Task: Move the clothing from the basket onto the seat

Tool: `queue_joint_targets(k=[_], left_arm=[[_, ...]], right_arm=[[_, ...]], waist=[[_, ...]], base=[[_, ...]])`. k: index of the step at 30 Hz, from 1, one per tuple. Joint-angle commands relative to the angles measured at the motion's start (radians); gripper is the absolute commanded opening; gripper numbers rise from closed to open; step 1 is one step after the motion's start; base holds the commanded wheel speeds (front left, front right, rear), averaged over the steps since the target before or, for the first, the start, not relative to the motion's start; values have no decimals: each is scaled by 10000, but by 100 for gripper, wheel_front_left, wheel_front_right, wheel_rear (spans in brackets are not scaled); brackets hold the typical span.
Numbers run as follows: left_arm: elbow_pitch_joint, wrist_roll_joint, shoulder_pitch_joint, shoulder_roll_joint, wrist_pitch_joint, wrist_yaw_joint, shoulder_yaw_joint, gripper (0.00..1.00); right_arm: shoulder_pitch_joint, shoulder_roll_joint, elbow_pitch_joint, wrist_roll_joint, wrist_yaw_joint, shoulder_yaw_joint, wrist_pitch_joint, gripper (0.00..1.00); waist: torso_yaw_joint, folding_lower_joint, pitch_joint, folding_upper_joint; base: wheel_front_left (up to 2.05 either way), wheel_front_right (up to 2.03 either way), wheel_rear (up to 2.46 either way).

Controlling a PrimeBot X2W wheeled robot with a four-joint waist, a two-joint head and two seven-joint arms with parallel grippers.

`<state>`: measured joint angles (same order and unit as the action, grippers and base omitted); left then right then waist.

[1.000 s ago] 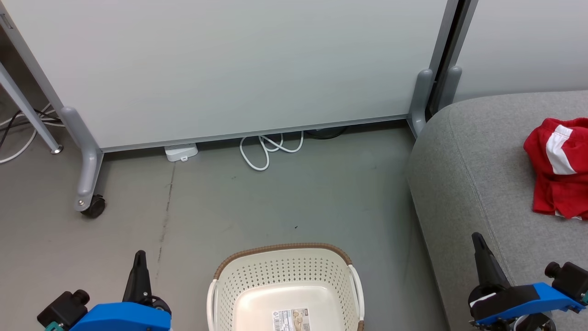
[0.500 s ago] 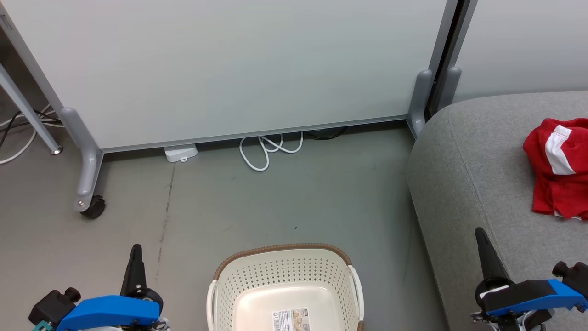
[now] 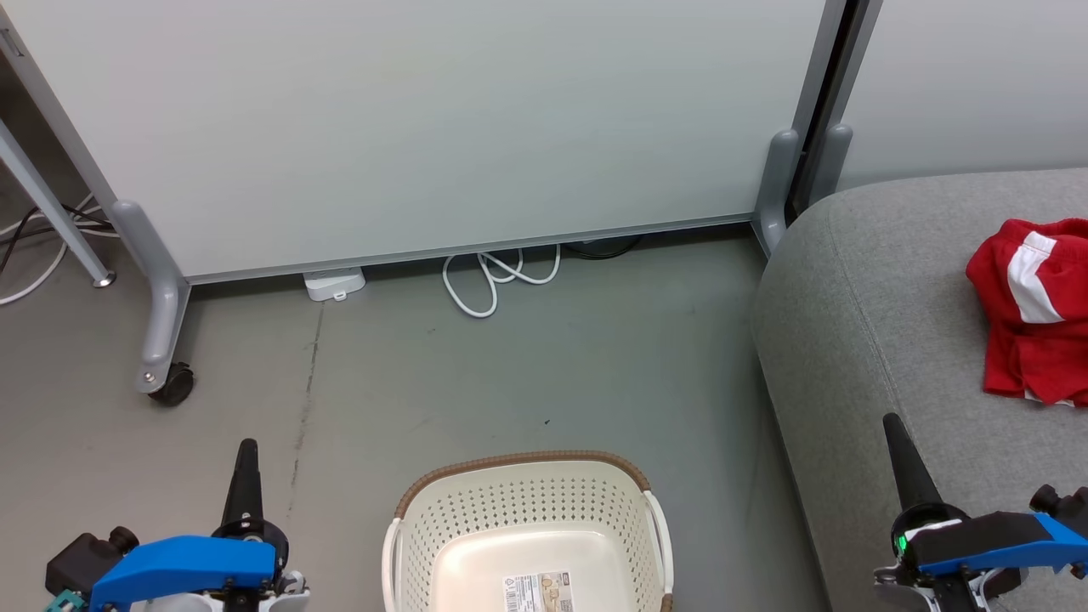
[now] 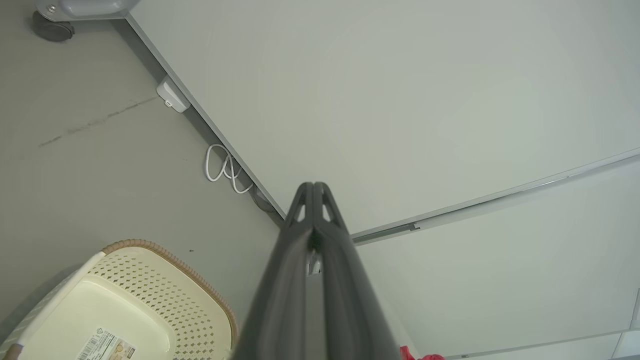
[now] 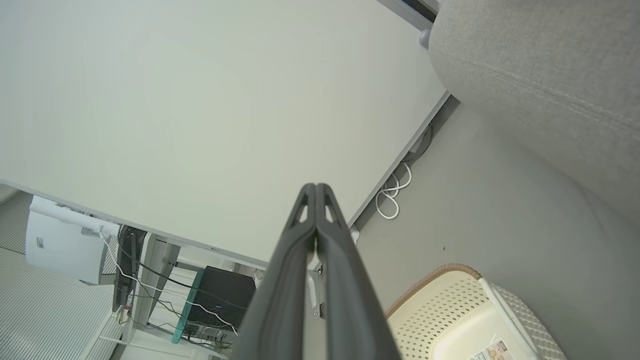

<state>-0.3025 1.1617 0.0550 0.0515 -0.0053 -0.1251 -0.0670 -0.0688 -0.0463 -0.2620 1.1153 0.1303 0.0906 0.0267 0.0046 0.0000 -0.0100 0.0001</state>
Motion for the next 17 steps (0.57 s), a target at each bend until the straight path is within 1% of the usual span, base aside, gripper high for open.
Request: queue_joint_targets(k=[1, 17], left_arm=[[144, 212, 242, 12, 62, -55, -69, 0], [298, 1646, 372, 3, 451, -69, -214, 0]], right_arm=[[-246, -44, 128, 260, 5, 36, 71, 0], [-323, -50, 154, 1835, 6, 106, 341, 0]], waist=[[-1, 0, 1, -1], [-14, 0, 21, -1]], base=[[0, 0, 0], [0, 0, 0]])
